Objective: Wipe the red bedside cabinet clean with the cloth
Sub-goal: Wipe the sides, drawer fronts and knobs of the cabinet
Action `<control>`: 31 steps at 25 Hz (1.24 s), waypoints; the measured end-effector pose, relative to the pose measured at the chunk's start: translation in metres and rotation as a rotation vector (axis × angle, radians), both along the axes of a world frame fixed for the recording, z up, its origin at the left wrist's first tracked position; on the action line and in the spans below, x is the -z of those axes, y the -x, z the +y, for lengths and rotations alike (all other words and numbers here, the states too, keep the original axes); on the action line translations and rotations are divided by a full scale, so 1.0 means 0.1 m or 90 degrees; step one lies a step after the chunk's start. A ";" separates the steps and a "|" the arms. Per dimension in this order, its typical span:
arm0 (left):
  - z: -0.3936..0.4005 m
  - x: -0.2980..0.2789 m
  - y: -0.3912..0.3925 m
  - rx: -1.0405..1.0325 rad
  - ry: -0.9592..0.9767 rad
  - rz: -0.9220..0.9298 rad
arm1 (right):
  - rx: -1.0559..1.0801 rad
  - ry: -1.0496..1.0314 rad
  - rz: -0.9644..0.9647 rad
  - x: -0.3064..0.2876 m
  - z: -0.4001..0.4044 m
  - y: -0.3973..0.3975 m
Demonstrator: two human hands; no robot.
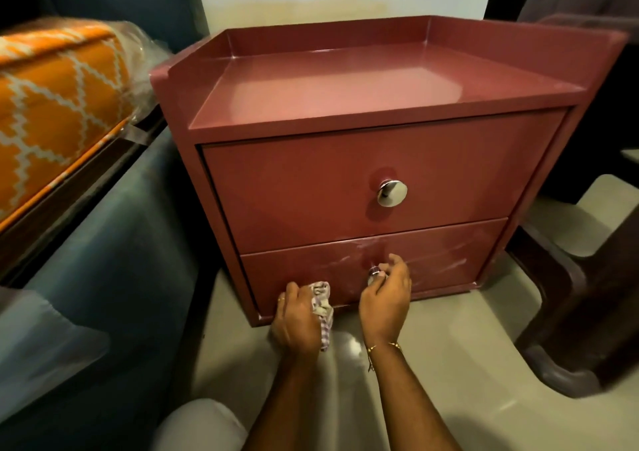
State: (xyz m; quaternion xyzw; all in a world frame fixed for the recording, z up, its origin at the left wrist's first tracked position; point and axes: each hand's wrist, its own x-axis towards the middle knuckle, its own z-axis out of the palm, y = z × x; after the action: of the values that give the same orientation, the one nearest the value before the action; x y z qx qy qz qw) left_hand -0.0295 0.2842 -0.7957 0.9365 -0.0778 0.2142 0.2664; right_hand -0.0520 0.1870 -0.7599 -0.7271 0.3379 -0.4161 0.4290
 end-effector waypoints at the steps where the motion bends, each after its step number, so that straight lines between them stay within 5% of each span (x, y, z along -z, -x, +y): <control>1: -0.02 -0.11 -0.04 0.017 0.016 -0.080 | 0.003 0.006 0.000 0.00 0.01 0.00; 5: -0.11 -0.63 -0.20 0.061 0.078 -0.340 | 0.026 -0.005 0.001 0.04 0.04 -0.03; 11: -0.10 0.18 -0.09 0.213 -0.230 -0.147 | -0.008 -0.010 0.018 -0.01 0.02 0.02; 16: -0.24 -0.58 -0.20 0.125 0.062 -0.368 | 0.034 -0.019 -0.009 0.01 0.05 -0.02; 22: -0.18 0.00 -0.12 0.241 -0.124 -0.307 | 0.017 -0.041 0.006 -0.01 0.04 0.00; 28: -0.29 -0.61 -0.21 0.093 0.073 -0.443 | 0.032 -0.043 -0.009 -0.02 0.08 -0.03; 31: -0.49 -0.71 -0.18 0.154 0.036 -0.455 | 0.043 -0.022 -0.019 -0.05 0.11 -0.03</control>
State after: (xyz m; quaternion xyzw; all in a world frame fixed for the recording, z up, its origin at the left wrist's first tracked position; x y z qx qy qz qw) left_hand -0.0111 0.2350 -0.7244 0.7791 -0.2699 0.4963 0.2717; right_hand -0.0488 0.1981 -0.7553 -0.7013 0.3633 -0.4352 0.4321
